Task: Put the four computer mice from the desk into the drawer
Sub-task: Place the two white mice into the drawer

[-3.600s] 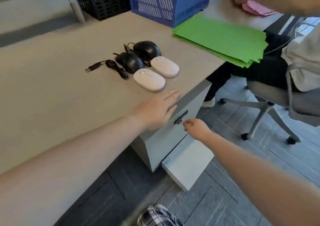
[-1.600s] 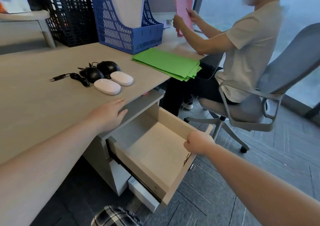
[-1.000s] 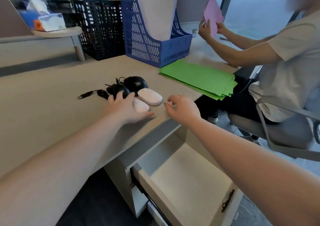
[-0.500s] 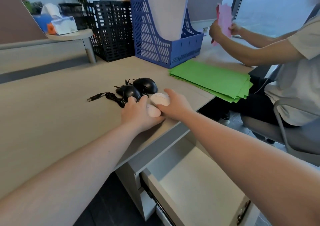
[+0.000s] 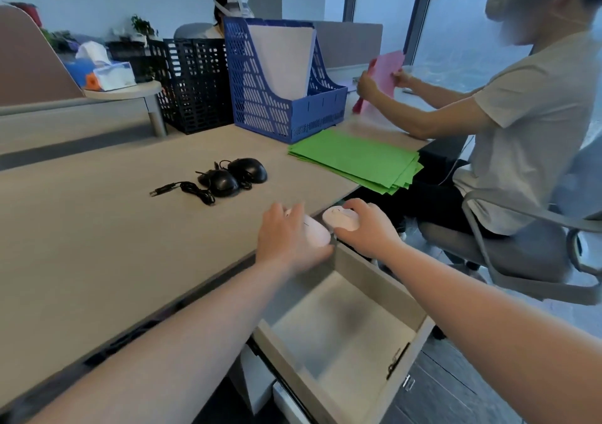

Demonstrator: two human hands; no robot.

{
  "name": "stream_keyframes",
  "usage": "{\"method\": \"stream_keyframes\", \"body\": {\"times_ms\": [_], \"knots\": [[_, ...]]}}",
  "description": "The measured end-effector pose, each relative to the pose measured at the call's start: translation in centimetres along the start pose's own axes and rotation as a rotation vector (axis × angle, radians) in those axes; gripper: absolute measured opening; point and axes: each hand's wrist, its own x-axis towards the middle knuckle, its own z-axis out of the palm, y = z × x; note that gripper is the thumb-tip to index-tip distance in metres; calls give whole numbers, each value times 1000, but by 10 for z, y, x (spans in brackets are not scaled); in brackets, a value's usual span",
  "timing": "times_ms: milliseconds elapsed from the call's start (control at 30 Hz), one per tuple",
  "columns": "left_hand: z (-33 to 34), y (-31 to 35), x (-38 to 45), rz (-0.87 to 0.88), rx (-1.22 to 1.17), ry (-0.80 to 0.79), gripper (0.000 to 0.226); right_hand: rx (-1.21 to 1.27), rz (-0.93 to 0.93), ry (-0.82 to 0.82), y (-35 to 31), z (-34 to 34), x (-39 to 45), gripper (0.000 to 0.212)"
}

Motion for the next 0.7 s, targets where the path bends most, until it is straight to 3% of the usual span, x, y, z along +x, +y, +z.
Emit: {"method": "stream_keyframes", "body": {"times_ms": [433, 700], "knots": [[106, -34, -28, -101, 65, -320, 93, -45, 151, -200, 74, 74, -26, 59], [158, -58, -33, -223, 123, -532, 101, -101, 177, -357, 85, 137, -27, 62]]}}
